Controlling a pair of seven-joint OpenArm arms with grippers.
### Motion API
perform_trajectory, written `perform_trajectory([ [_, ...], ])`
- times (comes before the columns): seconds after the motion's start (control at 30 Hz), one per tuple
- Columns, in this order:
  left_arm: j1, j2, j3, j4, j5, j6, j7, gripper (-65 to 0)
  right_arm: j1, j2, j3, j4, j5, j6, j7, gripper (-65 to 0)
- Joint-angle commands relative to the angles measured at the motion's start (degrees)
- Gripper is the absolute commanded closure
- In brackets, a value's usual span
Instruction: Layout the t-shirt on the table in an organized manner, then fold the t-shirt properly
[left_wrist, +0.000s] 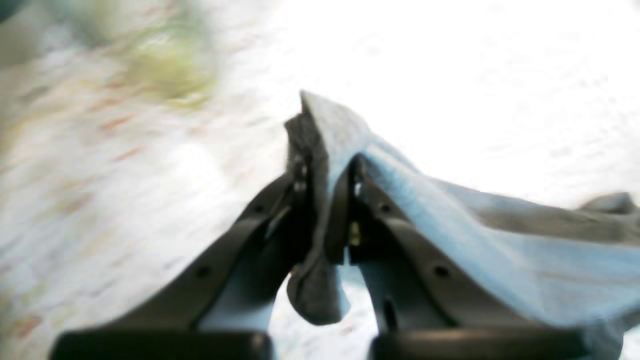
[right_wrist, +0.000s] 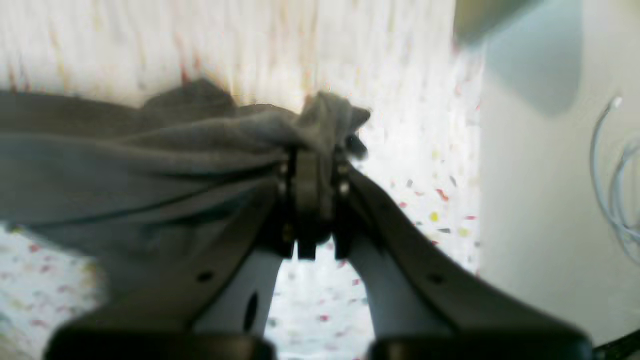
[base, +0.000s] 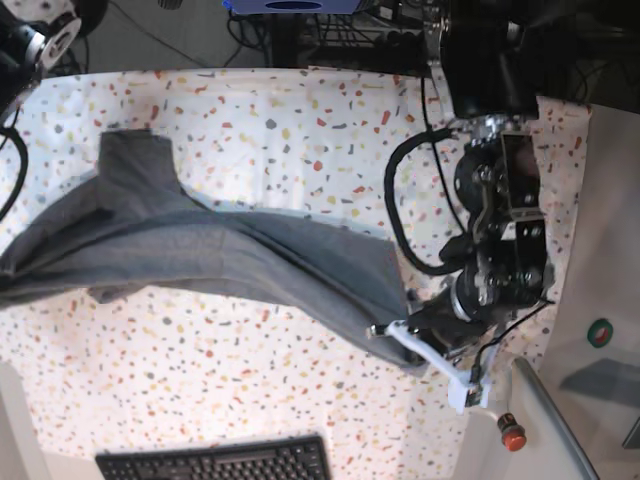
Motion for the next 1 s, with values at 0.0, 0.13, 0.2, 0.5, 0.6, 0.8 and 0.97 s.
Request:
perform_trajectory([
  [0.0,-2.5,0.5,-0.6,-0.7,1.7,0.5,-1.3,0.0,2.3,1.3,-0.4,-1.2,-0.1,-1.7,0.3,0.0],
  [0.13,-4.0,1.2,-0.6,-3.4,4.8,0.5,-1.5,0.0,2.5,2.5,-1.0,-3.8,0.0,-2.9,0.7,0.0],
  [0.2,-3.1,0.7,-0.6,-4.1,5.5,0.5,-1.6,0.0,0.6,2.5,-1.0,-4.6,0.0,-2.9,2.5,0.0],
  [0.5,1.3,-2.0,-0.7,-6.3,5.9,0.6,-10.2,0.0,3.7,6.1,-10.9,-22.2,-0.1,-3.2,17.5,0.0],
  [0.6,1.2,-1.7,-0.7,-7.4,5.9,0.6,-10.2,0.0,10.4,8.3,-19.6,-32.8,-0.1,-3.3,23.3,0.0],
  [0.8,1.4,-1.7,-0.6,-7.7,5.9,0.7,-10.2,0.0,23.1,10.1,-32.2,-52.9,0.0,-7.9,27.8,-23.1],
  [0.97,2.9,-1.8,-0.6,-7.4,5.9,0.7,-10.2,0.0,19.3,9.8,-24.8,-47.0,0.4,-9.6,26.3,-51.8],
])
